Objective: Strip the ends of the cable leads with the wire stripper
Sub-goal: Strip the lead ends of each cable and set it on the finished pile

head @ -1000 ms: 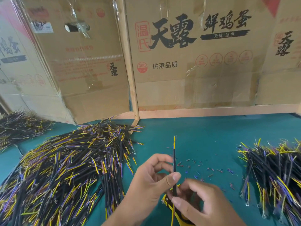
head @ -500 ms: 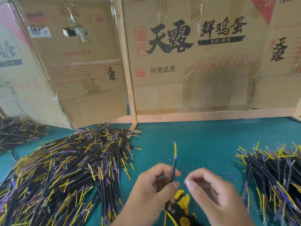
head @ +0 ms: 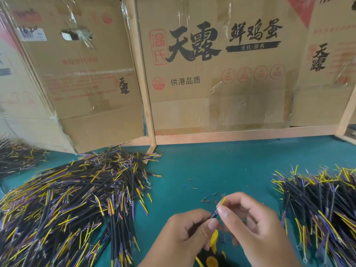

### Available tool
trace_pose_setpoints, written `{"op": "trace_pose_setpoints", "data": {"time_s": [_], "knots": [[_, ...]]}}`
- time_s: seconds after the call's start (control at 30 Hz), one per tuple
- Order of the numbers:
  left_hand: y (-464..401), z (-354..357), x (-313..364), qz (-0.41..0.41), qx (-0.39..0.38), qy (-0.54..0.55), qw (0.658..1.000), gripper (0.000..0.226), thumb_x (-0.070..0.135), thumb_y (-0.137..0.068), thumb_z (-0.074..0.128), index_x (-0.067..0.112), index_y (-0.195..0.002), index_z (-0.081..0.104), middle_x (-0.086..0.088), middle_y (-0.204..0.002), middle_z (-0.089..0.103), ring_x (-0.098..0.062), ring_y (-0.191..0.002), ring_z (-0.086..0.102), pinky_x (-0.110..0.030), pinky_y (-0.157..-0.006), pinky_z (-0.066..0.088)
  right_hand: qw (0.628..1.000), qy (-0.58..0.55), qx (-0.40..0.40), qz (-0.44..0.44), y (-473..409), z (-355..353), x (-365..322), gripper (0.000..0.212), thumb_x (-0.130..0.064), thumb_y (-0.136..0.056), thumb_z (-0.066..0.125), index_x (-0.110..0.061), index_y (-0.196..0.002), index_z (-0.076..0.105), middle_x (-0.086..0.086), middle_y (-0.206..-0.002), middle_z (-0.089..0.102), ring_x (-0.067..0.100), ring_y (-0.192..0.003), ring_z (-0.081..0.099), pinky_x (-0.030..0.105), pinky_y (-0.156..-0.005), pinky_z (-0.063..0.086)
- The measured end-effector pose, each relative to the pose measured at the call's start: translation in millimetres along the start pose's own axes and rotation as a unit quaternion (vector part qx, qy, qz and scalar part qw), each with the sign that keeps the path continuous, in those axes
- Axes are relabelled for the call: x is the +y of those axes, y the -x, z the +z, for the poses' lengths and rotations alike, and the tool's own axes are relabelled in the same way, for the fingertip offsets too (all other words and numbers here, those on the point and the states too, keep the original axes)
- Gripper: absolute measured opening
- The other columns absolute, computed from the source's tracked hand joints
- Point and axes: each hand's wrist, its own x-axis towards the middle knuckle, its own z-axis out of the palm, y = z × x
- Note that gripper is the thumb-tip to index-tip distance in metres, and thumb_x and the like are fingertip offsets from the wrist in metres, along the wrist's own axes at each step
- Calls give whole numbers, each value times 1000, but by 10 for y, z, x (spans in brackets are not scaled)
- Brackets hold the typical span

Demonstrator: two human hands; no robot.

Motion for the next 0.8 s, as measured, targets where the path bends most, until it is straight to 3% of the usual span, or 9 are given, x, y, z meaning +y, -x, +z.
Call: {"op": "trace_pose_setpoints", "data": {"time_s": [0.2,0.3,0.4,0.67,0.8], "knots": [[22,3,-18,0,21,-19,1000,26,57,-90,56,35,-85,68,12,-62,60,-2,-54,44,-20,-54,34,997,71,19,11,0,-10,35,12,-30,-81,72,-30,-72,64,5,-56,64,5,-45,50,19,-49,39],[28,46,-42,7,43,-29,999,13,55,-89,59,45,-93,68,12,-64,62,-3,-59,47,-23,-60,38,995,95,23,14,3,-21,29,11,-34,-80,71,-29,-75,62,4,-57,64,6,-47,50,23,-50,40],[34,78,-53,11,57,-27,998,20,55,-86,57,50,-104,64,10,-65,63,-7,-59,49,-27,-61,40,992,118,33,0,2,-30,33,15,-35,-79,71,-25,-72,62,4,-56,62,6,-48,49,20,-51,39],[18,127,27,-28,44,117,992,12,40,-87,60,30,-90,65,3,-71,62,-11,-45,44,-18,-46,35,998,61,-16,27,-18,-30,50,16,-19,-84,72,-24,-71,63,5,-56,59,9,-49,50,27,-54,43],[15,116,32,-9,45,100,994,3,36,-88,63,33,-86,64,6,-70,60,-12,-48,46,-20,-49,37,998,57,1,27,1,-1,59,17,-16,-80,74,-26,-70,66,6,-57,63,8,-47,51,20,-51,41]]}}
